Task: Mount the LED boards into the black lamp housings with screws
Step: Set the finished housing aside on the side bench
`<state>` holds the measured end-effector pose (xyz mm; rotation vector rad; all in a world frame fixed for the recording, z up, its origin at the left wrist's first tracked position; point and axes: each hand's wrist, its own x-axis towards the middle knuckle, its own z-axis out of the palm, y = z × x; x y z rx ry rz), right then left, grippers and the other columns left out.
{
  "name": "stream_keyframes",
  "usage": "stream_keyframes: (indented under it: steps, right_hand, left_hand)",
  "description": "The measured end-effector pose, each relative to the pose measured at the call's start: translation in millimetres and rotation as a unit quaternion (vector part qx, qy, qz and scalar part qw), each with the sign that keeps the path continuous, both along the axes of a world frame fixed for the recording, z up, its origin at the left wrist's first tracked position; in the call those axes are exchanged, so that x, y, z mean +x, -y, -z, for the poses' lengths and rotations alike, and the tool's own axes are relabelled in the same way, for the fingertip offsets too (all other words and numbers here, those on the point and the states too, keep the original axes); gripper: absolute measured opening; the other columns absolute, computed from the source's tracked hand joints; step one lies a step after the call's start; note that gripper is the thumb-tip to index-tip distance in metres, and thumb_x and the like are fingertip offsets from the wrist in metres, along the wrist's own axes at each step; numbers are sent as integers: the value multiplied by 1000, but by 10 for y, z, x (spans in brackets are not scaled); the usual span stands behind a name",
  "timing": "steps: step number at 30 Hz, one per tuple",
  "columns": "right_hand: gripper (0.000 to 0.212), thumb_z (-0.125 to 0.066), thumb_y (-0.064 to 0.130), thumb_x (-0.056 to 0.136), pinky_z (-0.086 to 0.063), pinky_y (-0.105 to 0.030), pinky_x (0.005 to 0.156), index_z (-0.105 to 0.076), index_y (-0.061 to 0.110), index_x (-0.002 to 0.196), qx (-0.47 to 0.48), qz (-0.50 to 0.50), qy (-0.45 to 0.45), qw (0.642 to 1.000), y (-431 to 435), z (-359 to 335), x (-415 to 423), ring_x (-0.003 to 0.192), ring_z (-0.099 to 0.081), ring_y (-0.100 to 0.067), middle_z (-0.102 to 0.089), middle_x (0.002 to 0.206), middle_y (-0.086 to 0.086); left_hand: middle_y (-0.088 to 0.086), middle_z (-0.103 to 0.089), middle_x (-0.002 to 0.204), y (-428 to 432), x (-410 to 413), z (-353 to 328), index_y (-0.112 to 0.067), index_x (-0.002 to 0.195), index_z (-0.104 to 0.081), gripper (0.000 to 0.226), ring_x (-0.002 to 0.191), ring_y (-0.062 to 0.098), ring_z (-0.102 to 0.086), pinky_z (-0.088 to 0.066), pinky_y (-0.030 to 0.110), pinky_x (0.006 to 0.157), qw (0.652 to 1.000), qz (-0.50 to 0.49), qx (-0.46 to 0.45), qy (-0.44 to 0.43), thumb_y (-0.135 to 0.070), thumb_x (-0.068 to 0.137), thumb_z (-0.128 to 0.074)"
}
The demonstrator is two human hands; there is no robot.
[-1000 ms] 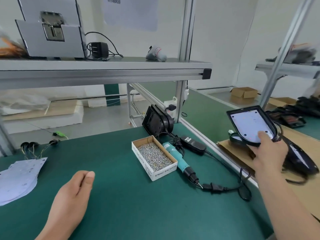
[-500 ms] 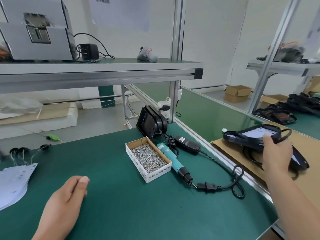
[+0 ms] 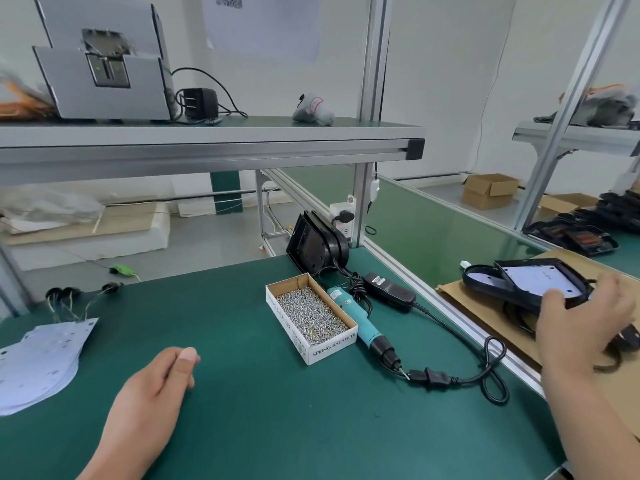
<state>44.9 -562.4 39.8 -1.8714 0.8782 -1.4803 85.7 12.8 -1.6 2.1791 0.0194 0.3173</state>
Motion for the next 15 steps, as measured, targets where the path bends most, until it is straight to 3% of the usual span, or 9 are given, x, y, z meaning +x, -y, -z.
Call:
stream_keyframes:
  steps: [4,7,10,15]
  right_hand:
    - [45,-58,17,92,-28,-47,119,-58,12,137,-105,-51,0,993,-305,-87,65,137,-37,-35,-48,143,-14]
    - [29,-62,14,97,-38,-47,109,-68,13,126,-131,-139,-26,981,-624,-131,209,126,-47,-31,-62,126,-9]
    - [17,-64,16,100,-43,-41,98,-74,18,114,-121,-219,-79,965,-979,-149,431,117,-53,-25,-69,113,-1]
    - [13,-65,23,101,-40,-35,87,-77,26,102,-205,-308,-161,915,-1454,-96,811,107,-52,-16,-65,102,12]
  left_hand:
    - [-12,-71,87,-8,-10,16,-30,94,-63,44,71,21,-64,-53,38,68,1000,-3,7,-8,-66,105,-41]
    - [-9,-70,83,2,-31,-13,-29,95,-62,58,65,18,-60,-48,34,62,1000,-7,15,-12,-79,95,-33]
    - [-11,-70,84,3,-35,-19,-29,94,-61,52,64,16,-60,-48,34,60,1000,-10,19,-12,-73,102,-36]
    - [-12,-63,69,16,-47,-49,-27,95,-58,45,51,7,-47,-42,33,57,1000,0,9,-21,-66,104,-38]
